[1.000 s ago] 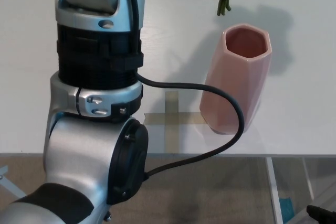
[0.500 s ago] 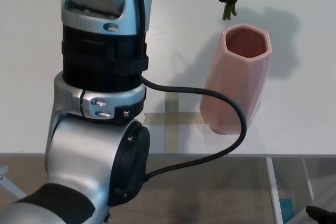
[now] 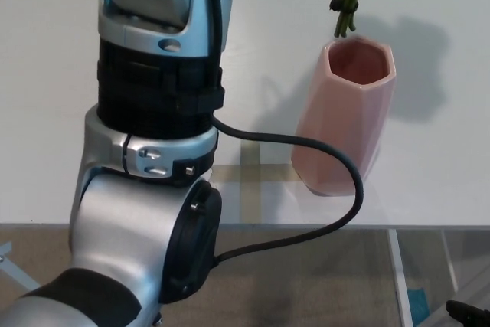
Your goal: Use the left hand to pick up the rose and then lift and insert it into the pink vase.
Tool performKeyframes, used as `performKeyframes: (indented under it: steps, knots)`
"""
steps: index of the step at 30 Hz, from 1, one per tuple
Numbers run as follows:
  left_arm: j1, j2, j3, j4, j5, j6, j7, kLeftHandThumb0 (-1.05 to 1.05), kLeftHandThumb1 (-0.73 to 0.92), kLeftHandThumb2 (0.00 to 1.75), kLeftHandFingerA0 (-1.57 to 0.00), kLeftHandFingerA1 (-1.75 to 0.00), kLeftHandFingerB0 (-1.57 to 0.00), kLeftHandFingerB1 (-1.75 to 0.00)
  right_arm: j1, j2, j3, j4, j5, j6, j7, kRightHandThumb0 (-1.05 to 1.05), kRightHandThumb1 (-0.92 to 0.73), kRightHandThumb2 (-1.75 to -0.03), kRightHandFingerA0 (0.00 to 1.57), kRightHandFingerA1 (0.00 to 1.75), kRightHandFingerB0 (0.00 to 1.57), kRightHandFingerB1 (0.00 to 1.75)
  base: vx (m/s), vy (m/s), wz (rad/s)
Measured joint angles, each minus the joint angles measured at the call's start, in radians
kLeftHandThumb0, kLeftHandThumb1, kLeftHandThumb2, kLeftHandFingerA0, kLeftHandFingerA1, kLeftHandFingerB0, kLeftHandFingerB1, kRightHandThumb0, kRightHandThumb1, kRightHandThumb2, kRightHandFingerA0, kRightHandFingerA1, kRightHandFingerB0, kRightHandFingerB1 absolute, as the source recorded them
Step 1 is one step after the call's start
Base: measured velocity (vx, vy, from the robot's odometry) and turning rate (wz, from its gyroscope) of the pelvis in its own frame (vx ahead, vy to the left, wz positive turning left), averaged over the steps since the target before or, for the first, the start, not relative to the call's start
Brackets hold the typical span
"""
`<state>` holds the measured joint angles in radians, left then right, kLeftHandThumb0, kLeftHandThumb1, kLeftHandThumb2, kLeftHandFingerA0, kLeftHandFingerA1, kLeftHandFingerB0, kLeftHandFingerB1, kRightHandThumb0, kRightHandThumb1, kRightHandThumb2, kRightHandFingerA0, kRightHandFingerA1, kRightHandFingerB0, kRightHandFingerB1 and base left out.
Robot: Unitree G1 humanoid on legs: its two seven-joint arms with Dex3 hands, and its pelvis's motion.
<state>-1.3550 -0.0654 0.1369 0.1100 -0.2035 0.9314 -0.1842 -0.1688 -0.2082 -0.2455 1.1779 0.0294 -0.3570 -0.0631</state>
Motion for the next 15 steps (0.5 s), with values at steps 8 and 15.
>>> performKeyframes:
  steps: [8,15]
  knots:
    - [0.000,-0.036,0.008,-0.007,-0.018,0.028,0.032,-0.17,0.78,0.68,-0.99,-1.50,-0.81,-0.81,0.000,0.000,0.000,0.000,0.000,0.000,0.004,-0.21,-0.61,-0.57,0.65,0.53,0.58,0.49,0.00,0.000,0.00]
    - [0.004,-0.040,-0.009,-0.018,-0.024,0.029,0.046,-0.17,0.78,0.68,-0.99,-1.47,-0.80,-0.86,0.000,0.000,0.000,-0.002,0.000,0.000,0.004,-0.21,-0.61,-0.57,0.65,0.52,0.58,0.49,0.00,0.000,0.00]
